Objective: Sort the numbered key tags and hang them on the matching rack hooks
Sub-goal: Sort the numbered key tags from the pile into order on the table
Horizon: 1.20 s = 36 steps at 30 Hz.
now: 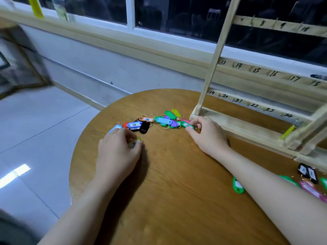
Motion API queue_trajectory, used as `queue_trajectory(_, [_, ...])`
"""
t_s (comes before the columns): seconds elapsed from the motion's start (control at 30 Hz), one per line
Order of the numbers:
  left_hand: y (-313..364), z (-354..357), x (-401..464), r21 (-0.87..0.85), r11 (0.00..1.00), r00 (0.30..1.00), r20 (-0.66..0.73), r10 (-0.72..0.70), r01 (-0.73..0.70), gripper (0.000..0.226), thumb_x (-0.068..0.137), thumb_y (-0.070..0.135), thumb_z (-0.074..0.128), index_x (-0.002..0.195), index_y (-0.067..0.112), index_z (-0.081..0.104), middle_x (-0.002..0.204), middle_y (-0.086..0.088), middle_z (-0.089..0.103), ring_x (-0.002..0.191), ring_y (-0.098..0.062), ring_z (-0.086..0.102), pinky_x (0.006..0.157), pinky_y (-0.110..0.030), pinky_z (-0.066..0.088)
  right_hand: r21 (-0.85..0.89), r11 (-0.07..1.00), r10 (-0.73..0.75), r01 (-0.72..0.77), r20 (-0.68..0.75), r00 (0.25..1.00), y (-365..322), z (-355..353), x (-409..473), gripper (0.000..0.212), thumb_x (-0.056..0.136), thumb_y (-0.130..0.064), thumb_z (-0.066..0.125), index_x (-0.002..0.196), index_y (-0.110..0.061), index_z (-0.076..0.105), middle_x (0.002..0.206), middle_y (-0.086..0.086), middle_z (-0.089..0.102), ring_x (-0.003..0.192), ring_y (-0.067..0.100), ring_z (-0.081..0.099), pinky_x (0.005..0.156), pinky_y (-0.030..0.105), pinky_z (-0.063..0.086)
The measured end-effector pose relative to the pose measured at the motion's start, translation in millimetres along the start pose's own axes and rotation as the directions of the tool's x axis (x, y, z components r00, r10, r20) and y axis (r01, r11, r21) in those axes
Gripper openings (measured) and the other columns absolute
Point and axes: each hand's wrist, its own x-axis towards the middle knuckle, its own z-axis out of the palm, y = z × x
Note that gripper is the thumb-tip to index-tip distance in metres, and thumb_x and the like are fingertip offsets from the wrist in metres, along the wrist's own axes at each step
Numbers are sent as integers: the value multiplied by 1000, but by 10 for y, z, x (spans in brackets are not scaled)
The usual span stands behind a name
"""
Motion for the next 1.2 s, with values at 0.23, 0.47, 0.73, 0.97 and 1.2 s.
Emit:
queue_trajectory(0.23, [3,25,1,-131,991,997,74,21,-11,8,89,31,73,90,29,65,78,15,64,72,-2,56,64,-25,39,54,992,-121,117,83,989,64,8,-21,13,94,-38,66,97,-29,57,89,-22,48,85,6,51,79,32,41])
queue_trajectory(0.47, [14,-6,10,-309,950,997,40,62,-47,13,91,17,69,94,27,76,69,12,63,65,0,55,59,-9,38,83,978,-196,191,61,979,61,22,-8,7,101,-29,53,95,-30,56,84,-23,46,67,-4,42,69,29,30])
queue_trajectory(0.73, [-21,12,42,-445,896,998,51,42,-15,19,93,10,67,104,23,75,89,15,75,85,5,69,74,-8,45,173,974,-159,148,54,986,94,57,30,15,103,-24,46,100,-31,59,72,-14,57,65,4,54,58,32,38])
queue_trajectory(0.97, [-38,35,65,-443,895,998,64,-17,44,14,92,16,68,92,28,75,59,20,66,56,6,57,56,-11,39,234,964,-133,129,0,991,91,66,24,22,98,-18,49,97,-29,68,57,-9,52,51,9,44,53,31,33])
queue_trajectory(1.2, [-26,4,48,-518,851,996,60,-65,86,9,92,15,68,92,21,75,74,9,74,64,0,64,66,-20,46,171,979,-124,114,49,991,41,32,-1,31,104,-15,42,108,-30,69,65,-19,41,56,1,36,52,25,22])
